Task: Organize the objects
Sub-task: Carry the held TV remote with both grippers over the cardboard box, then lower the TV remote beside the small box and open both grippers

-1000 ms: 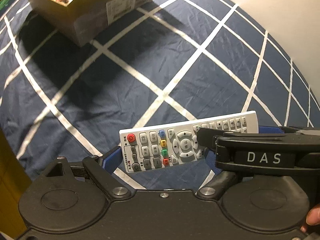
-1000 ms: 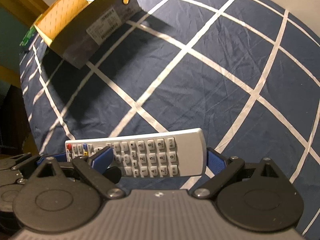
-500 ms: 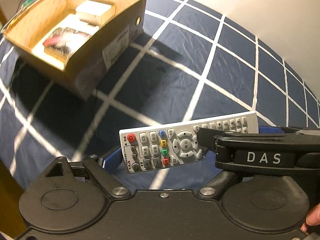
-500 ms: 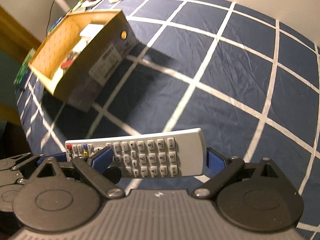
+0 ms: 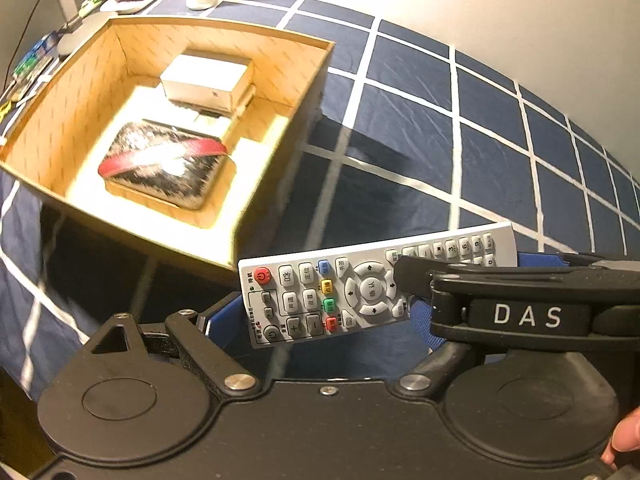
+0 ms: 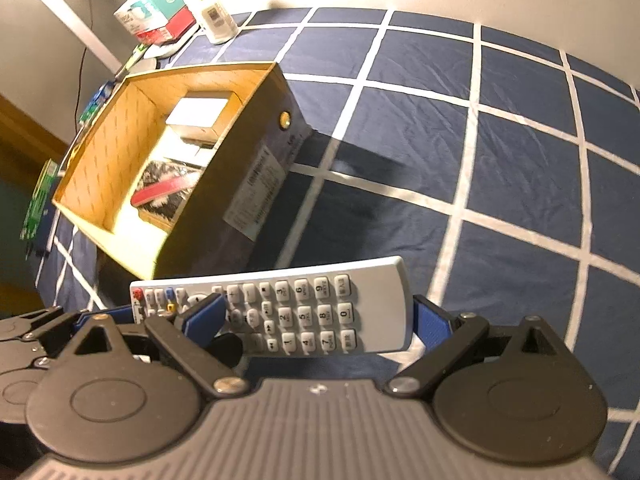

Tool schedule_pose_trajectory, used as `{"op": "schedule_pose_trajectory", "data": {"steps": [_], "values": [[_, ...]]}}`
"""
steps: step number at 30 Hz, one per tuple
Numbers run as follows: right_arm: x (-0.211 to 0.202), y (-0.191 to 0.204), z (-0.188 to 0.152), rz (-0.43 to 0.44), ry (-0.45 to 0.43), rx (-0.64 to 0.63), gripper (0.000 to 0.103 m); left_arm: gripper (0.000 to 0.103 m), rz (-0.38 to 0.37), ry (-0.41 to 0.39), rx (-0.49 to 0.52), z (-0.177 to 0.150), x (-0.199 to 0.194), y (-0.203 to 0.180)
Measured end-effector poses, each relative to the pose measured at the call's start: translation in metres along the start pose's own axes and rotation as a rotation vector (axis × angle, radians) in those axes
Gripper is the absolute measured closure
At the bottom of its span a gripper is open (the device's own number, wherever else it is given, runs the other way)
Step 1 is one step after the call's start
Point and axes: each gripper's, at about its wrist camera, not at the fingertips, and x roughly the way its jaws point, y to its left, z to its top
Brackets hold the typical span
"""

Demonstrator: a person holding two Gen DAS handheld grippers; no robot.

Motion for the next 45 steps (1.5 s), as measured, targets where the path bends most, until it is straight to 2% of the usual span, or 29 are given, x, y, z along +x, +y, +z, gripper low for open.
{"op": "schedule_pose_trajectory", "data": {"steps": [14,28,36,45], "values": [[0.007,0.088,0.01,-0.066,-0.076,0.194,0.006,0.015,-0.06,0.011,0.198,0.039,-0.023,0.081],[0.031,0.163,0.044,-0.13,-0.103,0.264,0.006,0.015,-0.113,0.01,0.266,0.084,-0.025,0.155],[0.051,0.182,0.067,-0.154,-0.101,0.277,0.006,0.015,-0.132,0.011,0.277,0.111,-0.014,0.181],[0.087,0.185,0.098,-0.164,-0.087,0.311,0.006,0.015,-0.138,0.044,0.299,0.146,0.019,0.197]]}}
